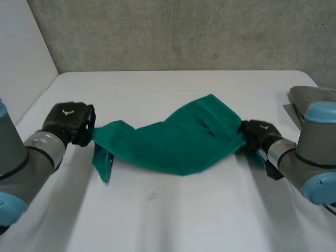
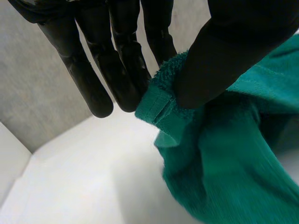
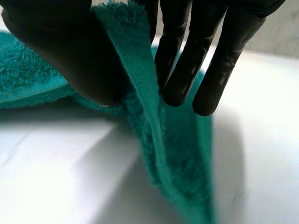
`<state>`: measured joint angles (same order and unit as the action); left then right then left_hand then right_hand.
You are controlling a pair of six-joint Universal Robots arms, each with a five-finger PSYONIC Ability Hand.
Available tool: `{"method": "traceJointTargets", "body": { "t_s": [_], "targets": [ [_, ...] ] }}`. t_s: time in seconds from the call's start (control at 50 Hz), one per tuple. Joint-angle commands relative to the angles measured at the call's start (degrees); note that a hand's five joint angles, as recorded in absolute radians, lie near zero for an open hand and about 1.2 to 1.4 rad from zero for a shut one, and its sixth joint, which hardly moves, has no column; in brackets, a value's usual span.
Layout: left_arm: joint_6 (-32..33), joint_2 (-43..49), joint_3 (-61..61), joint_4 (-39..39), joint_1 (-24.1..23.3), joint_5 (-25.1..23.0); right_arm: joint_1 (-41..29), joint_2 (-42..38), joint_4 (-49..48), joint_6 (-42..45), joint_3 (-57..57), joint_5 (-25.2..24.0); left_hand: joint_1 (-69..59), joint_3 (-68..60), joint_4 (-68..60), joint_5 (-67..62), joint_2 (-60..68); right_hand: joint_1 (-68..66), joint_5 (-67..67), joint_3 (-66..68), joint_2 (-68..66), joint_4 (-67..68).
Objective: Fold the laundry.
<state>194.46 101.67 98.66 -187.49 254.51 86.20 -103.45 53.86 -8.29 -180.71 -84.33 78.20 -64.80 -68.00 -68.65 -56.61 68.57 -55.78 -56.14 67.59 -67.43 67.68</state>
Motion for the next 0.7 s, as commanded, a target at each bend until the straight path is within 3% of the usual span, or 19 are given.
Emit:
{"method": "traceJointTargets", "body": {
  "t_s": [0.02, 0.12, 0.18, 0.22, 0.32, 0.46, 0.58, 0.7],
  "targets": [
    [0.3, -4.6, -7.0, 6.5, 1.8, -1.4, 0.7, 9.0, -0.9, 2.6, 2.2, -1.2, -15.2, -12.0, -11.4, -13.4, 11.4, -24.2, -13.9, 12.4, -12.6, 12.3],
    [0.6, -8.4, -12.9, 11.5, 4.4, -2.3, 2.3, 20.0, 7.0, 11.8, 5.5, -5.3, -15.2, -12.0, -11.4, -13.4, 11.4, -24.2, -13.9, 12.4, -12.6, 12.3],
    [1.4, -10.9, -15.9, 14.5, 5.4, -3.6, 4.9, 25.8, 17.8, 22.6, 9.5, -7.7, -15.2, -12.0, -11.4, -13.4, 11.4, -24.2, -13.9, 12.4, -12.6, 12.3],
    [2.1, -12.1, -16.7, 15.8, 5.8, -4.5, 6.0, 29.2, 25.6, 31.3, 12.2, -8.1, -15.2, -12.0, -11.4, -13.4, 11.4, -24.2, -13.9, 12.4, -12.6, 12.3],
    [8.1, -16.4, -16.5, 19.4, 7.1, -7.5, 6.2, 32.3, 38.1, 43.8, 16.4, -7.2, -15.2, -12.0, -11.4, -13.4, 11.4, -24.2, -13.9, 12.4, -12.6, 12.3],
    [15.0, -14.8, -12.4, 20.2, 6.8, -8.0, 6.0, 30.9, 44.1, 46.3, 18.0, -7.2, -15.2, -12.0, -11.4, -13.4, 11.4, -24.2, -13.9, 12.4, -12.6, 12.3],
    [17.2, -3.0, -12.8, 20.2, 6.1, -7.4, 4.6, 21.5, 45.9, 47.6, 18.7, -5.9, -15.2, -12.0, -11.4, -13.4, 11.4, -24.2, -13.9, 12.4, -12.6, 12.3],
    [16.8, 8.8, -20.0, 20.0, 4.7, -5.3, 1.3, 12.1, 45.5, 50.3, 23.4, -0.5, -15.2, -12.0, -11.4, -13.4, 11.4, -24.2, -13.9, 12.4, -12.6, 12.3]
  ]
}}
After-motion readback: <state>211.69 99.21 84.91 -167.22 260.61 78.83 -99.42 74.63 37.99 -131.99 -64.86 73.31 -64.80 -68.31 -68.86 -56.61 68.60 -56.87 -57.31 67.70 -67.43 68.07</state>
